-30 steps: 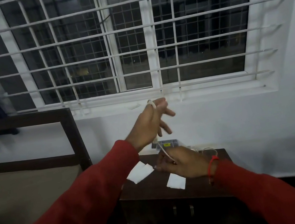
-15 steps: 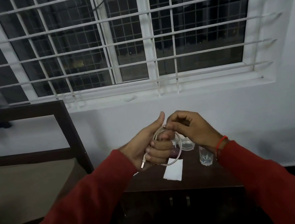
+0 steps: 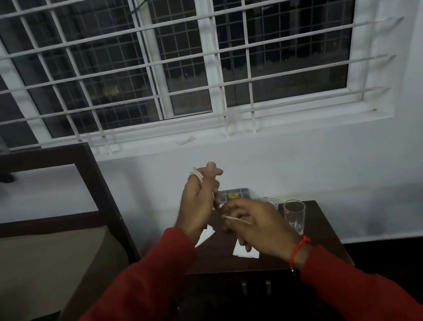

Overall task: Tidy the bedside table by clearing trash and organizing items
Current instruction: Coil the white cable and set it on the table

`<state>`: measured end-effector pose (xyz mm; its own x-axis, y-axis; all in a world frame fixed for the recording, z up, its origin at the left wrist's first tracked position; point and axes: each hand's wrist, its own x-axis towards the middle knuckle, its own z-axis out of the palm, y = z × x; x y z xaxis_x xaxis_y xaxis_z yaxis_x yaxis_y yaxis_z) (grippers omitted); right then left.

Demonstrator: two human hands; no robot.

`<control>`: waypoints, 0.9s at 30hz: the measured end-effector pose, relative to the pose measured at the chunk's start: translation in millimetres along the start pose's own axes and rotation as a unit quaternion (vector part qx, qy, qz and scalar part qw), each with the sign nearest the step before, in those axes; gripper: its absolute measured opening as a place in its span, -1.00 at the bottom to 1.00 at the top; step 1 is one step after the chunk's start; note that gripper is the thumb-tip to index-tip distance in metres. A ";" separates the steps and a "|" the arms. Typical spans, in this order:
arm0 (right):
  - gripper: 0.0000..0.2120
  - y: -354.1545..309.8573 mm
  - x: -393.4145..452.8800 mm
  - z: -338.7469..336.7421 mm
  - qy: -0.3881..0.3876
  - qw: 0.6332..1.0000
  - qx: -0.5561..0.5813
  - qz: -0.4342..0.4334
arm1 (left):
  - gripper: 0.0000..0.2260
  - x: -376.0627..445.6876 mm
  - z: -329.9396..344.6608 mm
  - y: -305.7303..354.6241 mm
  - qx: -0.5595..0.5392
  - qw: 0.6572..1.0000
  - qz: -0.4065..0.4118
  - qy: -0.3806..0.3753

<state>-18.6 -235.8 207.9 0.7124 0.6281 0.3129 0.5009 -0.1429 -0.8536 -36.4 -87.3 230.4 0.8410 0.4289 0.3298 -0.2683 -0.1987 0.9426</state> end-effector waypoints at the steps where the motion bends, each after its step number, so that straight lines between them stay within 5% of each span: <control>1: -0.90 -1.8 -1.9 -0.4 0.018 1.000 0.011 0.001 | -0.58 -2.7 0.7 -2.8 0.016 1.000 0.009 0.013; 4: -0.90 -8.0 -7.5 4.0 0.011 0.999 0.014 -0.030 | -0.47 -7.2 4.5 -14.0 0.027 0.999 -0.012 0.017; 11: -0.74 -2.2 -9.5 -2.8 0.054 0.983 -0.130 -0.115 | -0.19 -30.9 15.1 -14.0 -0.104 0.973 -0.154 -0.135; 14: -0.57 8.1 1.9 -16.1 0.063 0.996 -0.001 -0.057 | -0.10 -31.8 11.2 -30.1 -0.124 0.951 -0.227 -0.168; 17: -0.55 28.9 15.5 -28.2 -0.034 0.993 0.115 0.023 | -0.13 -26.9 11.9 -41.6 -0.190 0.905 -0.311 -0.221; 20: -0.63 57.2 22.9 -22.9 -0.101 0.988 0.108 0.038 | -0.15 -17.7 13.7 -62.6 -0.196 0.881 -0.350 -0.252; 27: -0.40 133.1 39.7 -0.9 -0.035 0.997 0.076 -0.003 | -0.25 14.4 30.3 -117.6 -0.177 0.880 -0.383 -0.219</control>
<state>76.8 -230.5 107.1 0.6715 0.6809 0.2922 0.4205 -0.0255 -0.9069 21.5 -84.5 122.8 0.9184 -0.0794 -0.3877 0.3917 0.3216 0.8620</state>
